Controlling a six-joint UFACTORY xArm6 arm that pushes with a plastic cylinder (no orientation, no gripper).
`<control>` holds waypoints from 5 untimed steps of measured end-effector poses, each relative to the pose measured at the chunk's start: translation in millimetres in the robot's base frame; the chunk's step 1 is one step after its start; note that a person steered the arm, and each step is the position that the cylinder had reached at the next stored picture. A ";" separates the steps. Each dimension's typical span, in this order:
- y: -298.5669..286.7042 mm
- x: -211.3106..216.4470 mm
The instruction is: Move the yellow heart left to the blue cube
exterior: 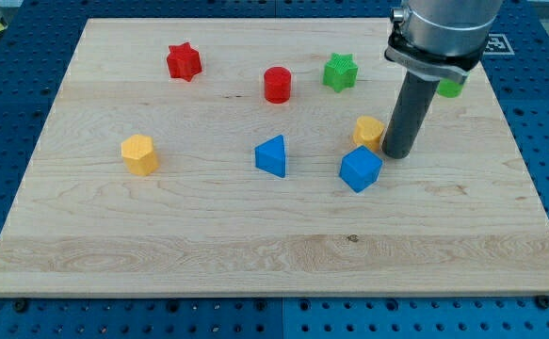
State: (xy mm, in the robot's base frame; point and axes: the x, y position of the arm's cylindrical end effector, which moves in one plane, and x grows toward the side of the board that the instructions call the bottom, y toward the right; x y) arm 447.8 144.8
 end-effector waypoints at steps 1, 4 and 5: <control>0.0 -27.0; -85.7 -4.7; -89.7 -26.5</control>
State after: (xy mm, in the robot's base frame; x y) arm 421.3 55.2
